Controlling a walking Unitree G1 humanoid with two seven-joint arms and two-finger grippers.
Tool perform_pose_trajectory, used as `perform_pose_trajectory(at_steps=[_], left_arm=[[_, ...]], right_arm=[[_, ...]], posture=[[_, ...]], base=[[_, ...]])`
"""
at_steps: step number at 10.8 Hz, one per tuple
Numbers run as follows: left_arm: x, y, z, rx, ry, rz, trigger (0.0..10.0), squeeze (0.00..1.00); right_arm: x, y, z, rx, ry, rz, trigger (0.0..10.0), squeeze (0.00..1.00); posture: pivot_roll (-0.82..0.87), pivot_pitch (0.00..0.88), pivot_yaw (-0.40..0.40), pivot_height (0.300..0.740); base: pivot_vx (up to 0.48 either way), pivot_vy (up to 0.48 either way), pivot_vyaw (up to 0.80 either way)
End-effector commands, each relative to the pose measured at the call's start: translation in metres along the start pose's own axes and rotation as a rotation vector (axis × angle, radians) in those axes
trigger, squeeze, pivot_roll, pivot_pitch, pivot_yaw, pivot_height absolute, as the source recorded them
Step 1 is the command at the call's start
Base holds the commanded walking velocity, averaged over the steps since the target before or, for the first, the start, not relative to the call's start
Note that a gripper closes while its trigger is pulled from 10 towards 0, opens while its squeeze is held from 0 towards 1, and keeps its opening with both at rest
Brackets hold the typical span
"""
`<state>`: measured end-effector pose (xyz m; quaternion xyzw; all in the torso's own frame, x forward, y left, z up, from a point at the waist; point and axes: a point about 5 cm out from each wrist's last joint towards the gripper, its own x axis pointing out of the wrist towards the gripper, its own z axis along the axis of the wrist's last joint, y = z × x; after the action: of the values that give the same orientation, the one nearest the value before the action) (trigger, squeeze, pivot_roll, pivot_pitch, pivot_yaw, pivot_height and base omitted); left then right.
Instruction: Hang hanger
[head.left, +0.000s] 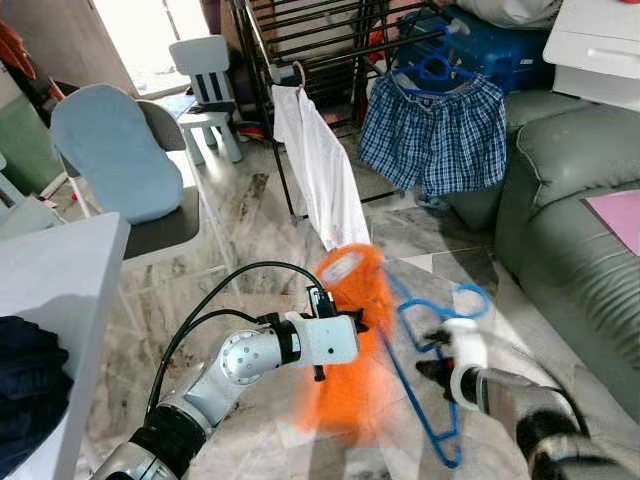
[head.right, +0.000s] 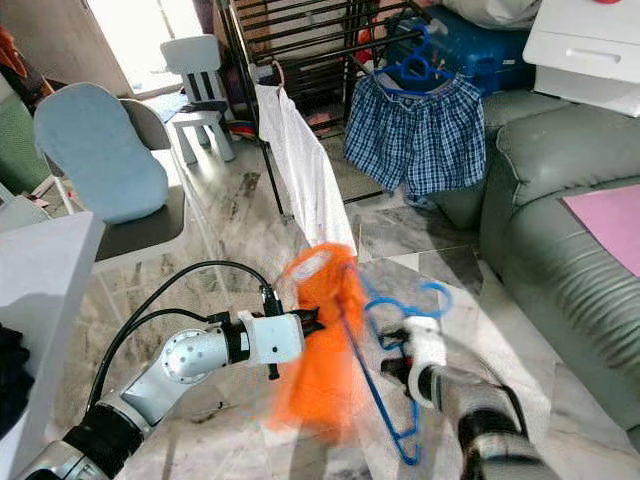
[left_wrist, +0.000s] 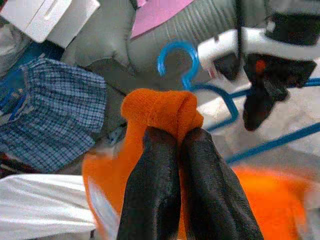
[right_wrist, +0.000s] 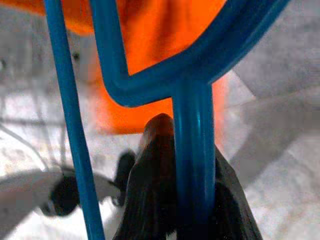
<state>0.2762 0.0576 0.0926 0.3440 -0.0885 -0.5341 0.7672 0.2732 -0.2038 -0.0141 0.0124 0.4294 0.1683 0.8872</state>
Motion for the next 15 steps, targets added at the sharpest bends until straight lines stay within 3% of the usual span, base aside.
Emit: perform_pose_trajectory(at_steps=[1, 2, 4, 5, 6, 7, 9, 11, 12, 14, 15], left_arm=[[-0.003, 0.003, -0.004, 0.009, 0.02, -0.016, 10.0, 0.0], [-0.003, 0.002, -0.011, 0.015, 0.059, -0.025, 10.0, 0.0], [-0.005, 0.0, -0.027, 0.031, 0.154, 0.024, 10.0, 0.0], [-0.006, 0.002, -0.031, 0.039, 0.183, 0.054, 10.0, 0.0], [-0.007, 0.005, -0.034, 0.033, 0.198, 0.076, 10.0, 0.0], [-0.007, 0.008, -0.036, 0.034, 0.21, 0.094, 10.0, 0.0], [-0.005, 0.01, -0.035, 0.041, 0.202, 0.118, 10.0, 0.0], [0.0, 0.011, -0.027, 0.054, 0.142, 0.109, 10.0, 0.0], [0.001, 0.009, -0.025, 0.059, 0.126, 0.098, 10.0, 0.0], [0.004, 0.003, -0.022, 0.059, 0.103, 0.081, 10.0, 0.0], [0.007, -0.004, -0.021, 0.056, 0.095, 0.044, 10.0, 0.0]], right_arm=[[0.001, -0.001, 0.007, 0.007, -0.03, -0.04, 10.0, 0.0], [-0.001, -0.003, 0.016, 0.115, -0.074, -0.036, 10.0, 0.0], [-0.004, 0.006, 0.028, -0.085, -0.125, 0.062, 10.0, 0.0], [-0.006, 0.008, 0.019, -0.228, -0.07, 0.118, 10.0, 0.0], [-0.011, -0.007, -0.002, -0.4, 0.059, 0.054, 10.0, 0.0], [-0.025, -0.033, -0.024, -0.514, 0.184, -0.019, 10.0, 0.0], [-0.044, -0.054, -0.044, -0.623, 0.299, -0.014, 10.0, 0.0], [-0.053, -0.069, -0.054, -0.678, 0.37, -0.079, 10.0, 0.0], [-0.051, -0.068, -0.053, -0.657, 0.356, -0.08, 10.0, 0.0], [-0.042, -0.056, -0.05, -0.697, 0.334, -0.045, 10.0, 0.0], [-0.033, -0.046, -0.038, -0.725, 0.269, -0.035, 10.0, 0.0]], posture=[[-0.14, 0.0, 0.116, 0.74], [-0.14, 0.0, 0.116, 0.74], [-0.14, 0.0, 0.118, 0.74], [-0.14, 0.0, 0.118, 0.74], [-0.14, 0.0, 0.115, 0.74], [-0.14, 0.0, 0.111, 0.74], [-0.15, 0.0, 0.119, 0.74], [-0.15, 0.0, 0.129, 0.74], [-0.15, 0.0, 0.13, 0.74], [-0.14, 0.0, 0.13, 0.74], [-0.14, 0.0, 0.129, 0.74]], base=[[0.0, 0.0, 0.0], [0.0, 0.0, 0.0], [0.0, 0.0, 0.0], [0.0, 0.0, 0.0], [0.0, 0.0, 0.0], [0.0, 0.0, 0.0], [0.0, 0.0, 0.0], [0.0, 0.0, 0.0], [0.0, 0.0, 0.0], [0.0, 0.0, 0.0], [0.0, 0.0, 0.0]])
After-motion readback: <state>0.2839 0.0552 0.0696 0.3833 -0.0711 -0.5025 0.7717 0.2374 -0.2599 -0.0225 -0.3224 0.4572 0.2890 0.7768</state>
